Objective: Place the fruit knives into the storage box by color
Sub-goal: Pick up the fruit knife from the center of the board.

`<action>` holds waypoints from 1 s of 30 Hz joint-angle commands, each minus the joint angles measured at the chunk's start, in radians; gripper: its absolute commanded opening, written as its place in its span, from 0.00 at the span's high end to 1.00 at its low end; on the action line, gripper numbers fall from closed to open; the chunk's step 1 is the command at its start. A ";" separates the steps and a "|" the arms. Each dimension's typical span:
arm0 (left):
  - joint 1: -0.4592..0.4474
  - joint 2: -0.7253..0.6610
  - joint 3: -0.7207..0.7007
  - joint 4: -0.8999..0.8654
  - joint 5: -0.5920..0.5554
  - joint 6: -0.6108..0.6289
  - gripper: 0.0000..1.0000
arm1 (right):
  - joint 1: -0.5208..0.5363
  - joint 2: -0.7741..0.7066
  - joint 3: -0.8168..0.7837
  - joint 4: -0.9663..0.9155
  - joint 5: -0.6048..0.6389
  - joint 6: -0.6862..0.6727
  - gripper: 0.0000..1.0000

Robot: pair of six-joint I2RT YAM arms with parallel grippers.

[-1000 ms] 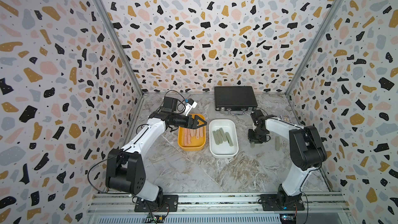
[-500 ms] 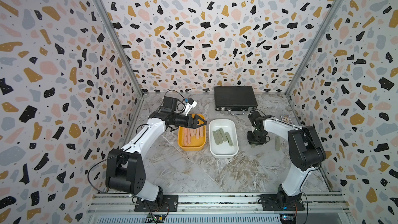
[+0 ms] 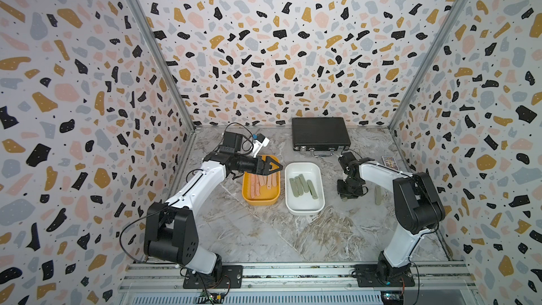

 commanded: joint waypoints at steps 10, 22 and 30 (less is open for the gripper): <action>-0.015 0.001 -0.015 0.034 0.008 0.003 0.06 | 0.006 -0.043 -0.013 -0.050 -0.015 -0.019 0.79; -0.017 0.003 -0.013 0.034 0.007 0.002 0.06 | 0.036 -0.108 0.077 -0.134 -0.018 -0.024 0.79; -0.017 -0.010 -0.002 0.016 -0.011 0.020 0.06 | 0.110 -0.114 0.204 -0.211 -0.006 -0.020 0.78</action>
